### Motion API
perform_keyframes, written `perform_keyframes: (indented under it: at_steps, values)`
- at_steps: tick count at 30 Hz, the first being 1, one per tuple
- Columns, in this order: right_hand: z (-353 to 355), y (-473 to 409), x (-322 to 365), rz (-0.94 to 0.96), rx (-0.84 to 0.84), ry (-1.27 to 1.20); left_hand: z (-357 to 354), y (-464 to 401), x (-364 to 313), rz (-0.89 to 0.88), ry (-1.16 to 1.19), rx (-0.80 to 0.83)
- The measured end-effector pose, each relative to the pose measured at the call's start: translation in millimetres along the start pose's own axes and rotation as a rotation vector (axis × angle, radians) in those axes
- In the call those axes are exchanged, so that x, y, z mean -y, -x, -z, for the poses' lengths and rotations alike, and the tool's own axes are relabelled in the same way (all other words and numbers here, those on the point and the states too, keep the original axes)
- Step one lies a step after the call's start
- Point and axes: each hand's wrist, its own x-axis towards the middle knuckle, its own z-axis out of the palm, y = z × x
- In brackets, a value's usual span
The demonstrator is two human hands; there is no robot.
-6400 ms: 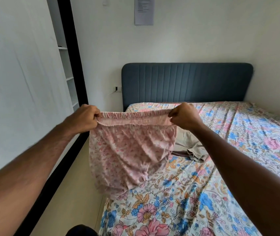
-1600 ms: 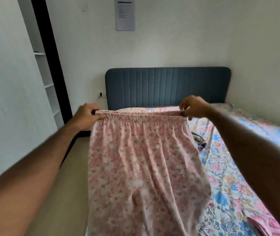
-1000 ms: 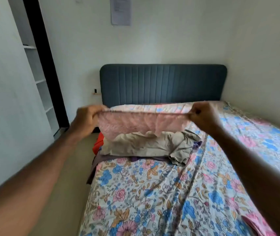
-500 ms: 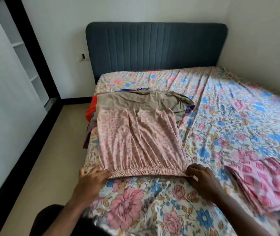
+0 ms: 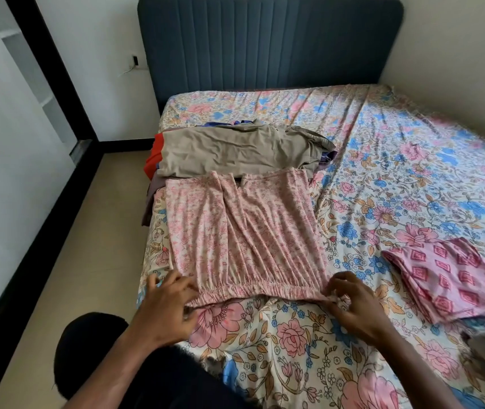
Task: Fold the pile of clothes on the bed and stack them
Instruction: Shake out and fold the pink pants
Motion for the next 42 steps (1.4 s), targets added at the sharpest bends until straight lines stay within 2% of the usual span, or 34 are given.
perform_keyframes:
  at_steps: [3, 5, 8, 10, 13, 15, 17, 19, 20, 21, 23, 24, 25, 27, 28, 31, 34, 42]
  values:
    - [-2, -4, 22, -0.254, -0.115, -0.026, 7, -18, -42, -0.004, 0.133, -0.062]
    - [-2, -3, 33, -0.413, -0.102, -0.05, -1, -26, -73, -0.054, 0.175, -0.062]
    - [-5, -6, 42, -0.49, -0.031, -0.153, -13, -31, -97, -0.053, 0.167, 0.04]
    - [-5, -7, 50, -0.492, -0.069, -0.308, -11, -32, -98, -0.018, 0.164, 0.121]
    - [-3, -10, 65, -0.374, -0.224, -0.47, -10, -29, -99, -0.007, 0.13, 0.17]
    - [-1, -15, 78, -0.256, -0.319, -0.46, -9, -27, -103, -0.004, 0.15, 0.202]
    - [-1, -24, 93, -0.139, -0.36, -0.406, -9, -25, -101, -0.007, 0.233, 0.214]
    - [-4, -36, 111, -0.025, -0.345, -0.363, -11, -20, -90, 0.034, 0.446, 0.154]
    - [-5, -41, 121, 0.035, -0.316, -0.344, -11, -17, -84, 0.091, 0.583, 0.059]
    - [-7, -47, 134, 0.101, -0.272, -0.324, -10, -14, -76, 0.189, 0.68, -0.106]
    - [-13, -59, 159, 0.2, -0.166, -0.268, -6, -7, -57, 0.466, 0.711, -0.433]
    - [-17, -65, 171, 0.232, -0.104, -0.222, -1, -3, -49, 0.634, 0.715, -0.53]
    - [-22, -71, 183, 0.258, -0.04, -0.169, 2, 0, -41, 0.81, 0.755, -0.55]
    - [-39, -80, 209, 0.303, 0.077, -0.059, 5, 6, -29, 1.076, 0.921, -0.428]
    - [-50, -83, 222, 0.322, 0.135, -0.009, 6, 7, -25, 1.125, 1.007, -0.346]
    - [-90, -81, 249, 0.403, 0.283, 0.107, 5, 8, -22, 1.109, 1.132, -0.22]
    - [-123, -72, 251, 0.456, 0.38, 0.205, 2, 7, -18, 1.114, 1.189, -0.232]
    - [-138, -63, 228, 0.479, 0.315, 0.11, -6, 7, -14, 1.095, 1.203, -0.241]
